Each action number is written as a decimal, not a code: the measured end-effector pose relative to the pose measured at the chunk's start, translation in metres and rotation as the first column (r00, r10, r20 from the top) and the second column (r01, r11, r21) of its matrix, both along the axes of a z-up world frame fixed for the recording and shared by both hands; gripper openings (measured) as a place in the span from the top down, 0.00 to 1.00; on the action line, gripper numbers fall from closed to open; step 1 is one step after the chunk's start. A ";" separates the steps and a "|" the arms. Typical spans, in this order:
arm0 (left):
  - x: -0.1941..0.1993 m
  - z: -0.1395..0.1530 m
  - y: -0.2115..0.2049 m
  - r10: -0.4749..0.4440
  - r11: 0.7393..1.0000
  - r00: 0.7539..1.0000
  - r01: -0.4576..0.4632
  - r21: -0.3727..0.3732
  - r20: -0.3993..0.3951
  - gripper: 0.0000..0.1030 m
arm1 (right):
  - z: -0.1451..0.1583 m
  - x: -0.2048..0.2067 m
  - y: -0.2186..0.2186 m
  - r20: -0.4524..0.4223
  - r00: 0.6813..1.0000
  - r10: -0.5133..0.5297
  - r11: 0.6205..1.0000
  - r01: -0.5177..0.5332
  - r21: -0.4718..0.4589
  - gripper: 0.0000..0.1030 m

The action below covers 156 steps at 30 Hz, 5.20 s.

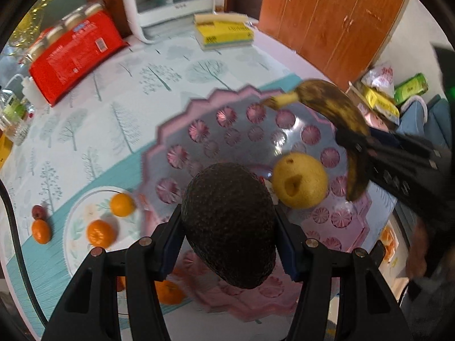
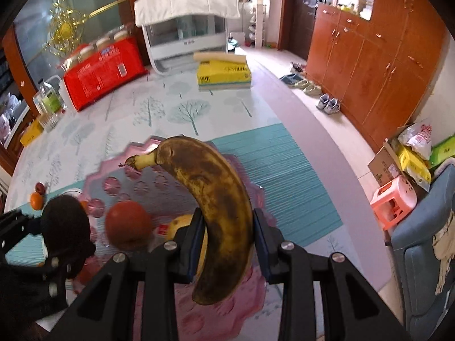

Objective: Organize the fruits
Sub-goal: 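Carry the avocado and banana over the pink bowl with both tools, then lower the avocado and banana into the bowl and open both tools, then withdraw both open tools from the bowl toward the mandarin plate, then grasp a mandarin with the left tool while the right tool grasps another mandarin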

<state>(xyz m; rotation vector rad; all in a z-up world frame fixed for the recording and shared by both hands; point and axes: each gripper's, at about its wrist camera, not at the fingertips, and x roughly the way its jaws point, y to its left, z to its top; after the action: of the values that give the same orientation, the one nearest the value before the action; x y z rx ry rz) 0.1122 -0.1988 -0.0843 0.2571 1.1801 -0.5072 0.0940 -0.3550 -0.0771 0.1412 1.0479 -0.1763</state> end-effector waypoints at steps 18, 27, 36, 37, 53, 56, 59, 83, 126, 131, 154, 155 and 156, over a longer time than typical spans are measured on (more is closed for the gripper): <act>-0.004 -0.052 -0.040 -0.042 0.999 0.987 0.045 0.017 -0.157 0.45 | -0.037 0.035 0.000 -0.095 0.988 0.123 0.992 -0.124 -0.002 0.67; -0.003 -0.058 -0.046 -0.048 0.998 0.987 0.055 0.038 -0.152 0.44 | -0.036 0.032 0.004 -0.080 0.989 0.128 0.991 -0.130 -0.015 0.58; -0.004 -0.037 -0.041 -0.033 0.998 0.998 0.036 0.046 -0.055 0.28 | -0.026 0.017 0.008 -0.032 0.993 0.112 0.993 -0.111 0.030 0.55; -0.004 -0.036 -0.039 -0.029 0.998 0.998 0.031 0.047 -0.054 0.28 | -0.025 0.015 0.008 -0.028 0.994 0.107 0.994 -0.106 0.041 0.55; -0.016 -0.003 0.000 0.054 0.998 0.999 -0.054 0.023 0.006 0.19 | -0.004 -0.023 0.017 0.028 0.999 0.039 0.990 -0.042 0.135 0.55; -0.022 0.006 0.005 0.065 0.998 0.998 -0.066 0.016 0.020 0.17 | 0.000 -0.030 0.018 0.036 0.999 0.032 0.988 -0.037 0.148 0.55; -0.027 0.014 0.012 0.072 0.997 0.997 -0.072 0.003 0.034 0.17 | 0.006 -0.038 0.024 0.052 0.998 0.035 0.990 -0.041 0.136 0.55; -0.043 0.090 0.100 0.105 0.993 0.972 -0.093 -0.066 0.212 0.16 | 0.070 -0.067 0.082 0.180 0.984 -0.009 0.997 -0.004 0.073 0.55; 0.096 -0.046 0.341 0.250 0.958 0.964 -0.260 0.119 0.094 0.12 | -0.044 -0.072 0.247 0.055 0.989 -0.138 0.987 0.132 0.096 0.55; 0.109 -0.069 0.335 0.254 0.959 0.966 -0.257 0.116 0.047 0.16 | -0.063 -0.067 0.243 0.031 0.982 -0.185 0.974 0.179 0.140 0.55; 0.122 -0.095 0.328 0.245 0.969 0.969 -0.244 0.039 -0.019 0.57 | -0.080 -0.053 0.233 0.085 0.972 -0.219 0.953 0.195 0.231 0.57; 0.122 -0.094 0.328 0.247 0.968 0.969 -0.247 0.035 -0.023 0.57 | -0.081 -0.054 0.233 0.081 0.972 -0.220 0.953 0.196 0.231 0.57; 0.122 -0.094 0.329 0.249 0.968 0.968 -0.248 0.031 -0.027 0.57 | -0.082 -0.054 0.232 0.079 0.972 -0.221 0.952 0.197 0.235 0.56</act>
<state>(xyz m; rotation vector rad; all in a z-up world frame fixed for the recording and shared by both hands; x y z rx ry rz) 0.2339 0.1306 -0.1787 0.1220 1.2298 -0.2758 0.0401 -0.1232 -0.1587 0.4651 0.9451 -0.2387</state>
